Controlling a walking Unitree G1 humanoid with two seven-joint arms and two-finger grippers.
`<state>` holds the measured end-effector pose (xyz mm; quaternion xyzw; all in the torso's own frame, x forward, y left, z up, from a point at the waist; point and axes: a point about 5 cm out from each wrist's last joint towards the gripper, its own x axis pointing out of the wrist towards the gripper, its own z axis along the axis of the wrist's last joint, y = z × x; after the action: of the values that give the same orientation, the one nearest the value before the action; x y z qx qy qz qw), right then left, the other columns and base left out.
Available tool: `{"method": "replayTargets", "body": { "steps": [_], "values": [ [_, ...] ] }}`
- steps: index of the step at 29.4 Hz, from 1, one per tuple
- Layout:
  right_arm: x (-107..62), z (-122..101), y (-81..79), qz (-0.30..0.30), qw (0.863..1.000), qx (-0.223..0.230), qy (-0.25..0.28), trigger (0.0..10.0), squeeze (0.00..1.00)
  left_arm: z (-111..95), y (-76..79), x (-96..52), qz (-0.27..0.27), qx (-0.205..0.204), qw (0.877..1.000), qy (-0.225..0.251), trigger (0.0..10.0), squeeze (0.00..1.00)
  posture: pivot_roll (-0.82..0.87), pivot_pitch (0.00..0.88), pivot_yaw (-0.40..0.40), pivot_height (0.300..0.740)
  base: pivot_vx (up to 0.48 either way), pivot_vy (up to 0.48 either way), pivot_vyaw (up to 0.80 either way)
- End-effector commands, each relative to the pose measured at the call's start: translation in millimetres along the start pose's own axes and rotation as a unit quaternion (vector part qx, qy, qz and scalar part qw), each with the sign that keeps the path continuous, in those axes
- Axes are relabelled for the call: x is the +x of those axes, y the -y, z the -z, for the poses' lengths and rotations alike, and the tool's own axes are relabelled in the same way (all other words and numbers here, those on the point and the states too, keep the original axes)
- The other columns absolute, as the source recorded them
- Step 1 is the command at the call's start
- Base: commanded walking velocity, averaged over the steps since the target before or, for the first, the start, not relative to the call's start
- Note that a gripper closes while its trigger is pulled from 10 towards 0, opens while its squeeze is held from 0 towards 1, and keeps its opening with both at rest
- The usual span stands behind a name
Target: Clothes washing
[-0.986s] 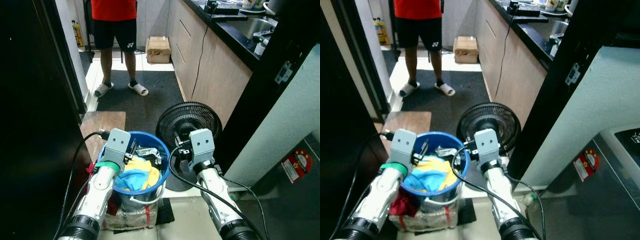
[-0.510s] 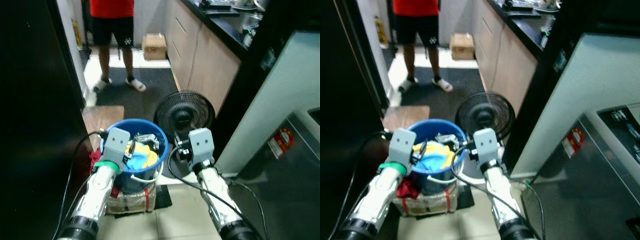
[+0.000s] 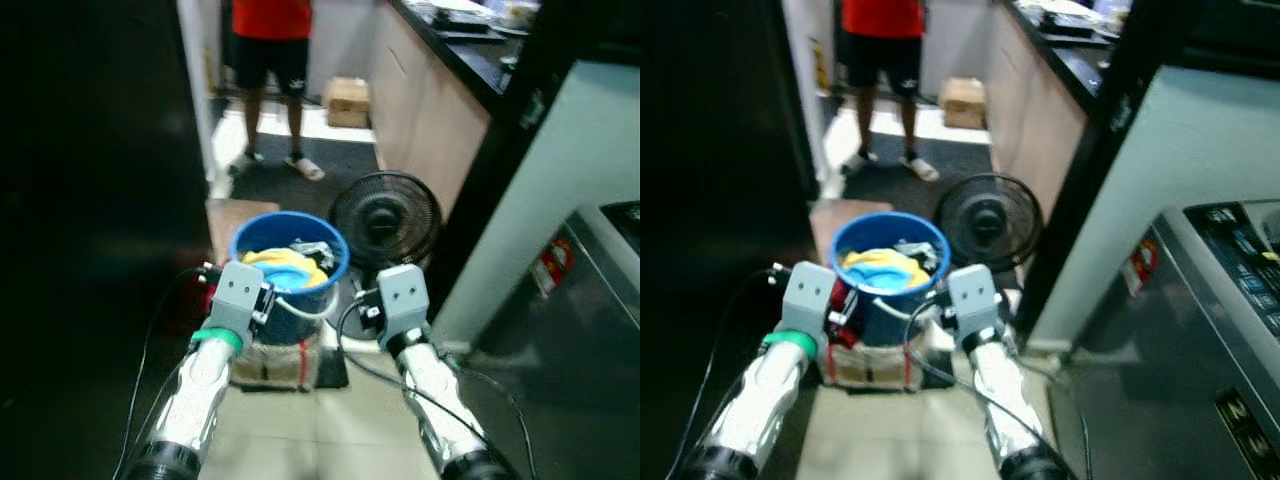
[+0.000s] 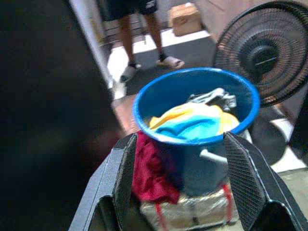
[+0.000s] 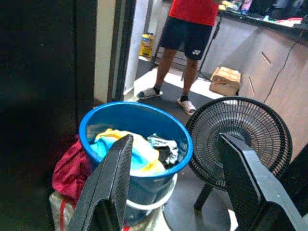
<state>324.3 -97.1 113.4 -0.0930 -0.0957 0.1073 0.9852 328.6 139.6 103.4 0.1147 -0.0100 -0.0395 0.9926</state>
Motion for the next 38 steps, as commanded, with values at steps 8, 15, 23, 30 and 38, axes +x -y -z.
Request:
{"method": "replayTargets", "body": {
  "steps": [8, 15, 23, 30, 38],
  "values": [
    [-2.9, 5.6, 3.6, 0.008, 1.000, 0.000, -0.013, 10.0, 0.00, -3.7, 6.7, 1.9, 0.008, 0.000, 1.000, 0.005, 10.0, 0.00, 0.05, 0.000, -0.006, 0.740, 0.444, 0.000, 0.00],
    [-3.9, 7.0, 4.2, 0.007, 1.000, -0.002, -0.017, 10.0, 0.00, -4.0, 7.9, 2.1, 0.008, 0.001, 1.000, 0.005, 10.0, 0.00, 0.05, 0.000, -0.007, 0.740, 0.471, 0.000, 0.00],
    [-3.5, 7.4, 2.7, 0.004, 1.000, -0.002, -0.017, 10.0, 0.00, -3.4, 8.0, 1.8, 0.008, 0.001, 1.000, 0.004, 10.0, 0.00, 0.06, 0.000, -0.008, 0.740, 0.450, 0.000, 0.00],
    [-3.3, 7.3, 2.0, 0.002, 1.000, -0.003, -0.017, 10.0, 0.00, -3.3, 8.0, 1.9, 0.009, 0.002, 1.000, 0.004, 10.0, 0.00, 0.06, 0.000, -0.008, 0.740, 0.440, 0.000, 0.00],
    [-3.3, 8.3, 1.9, 0.000, 1.000, -0.006, -0.019, 10.0, 0.00, -2.8, 8.4, 2.1, 0.010, 0.003, 1.000, 0.003, 10.0, 0.00, 0.05, 0.000, -0.006, 0.740, 0.438, 0.000, 0.00]
  ]
}}
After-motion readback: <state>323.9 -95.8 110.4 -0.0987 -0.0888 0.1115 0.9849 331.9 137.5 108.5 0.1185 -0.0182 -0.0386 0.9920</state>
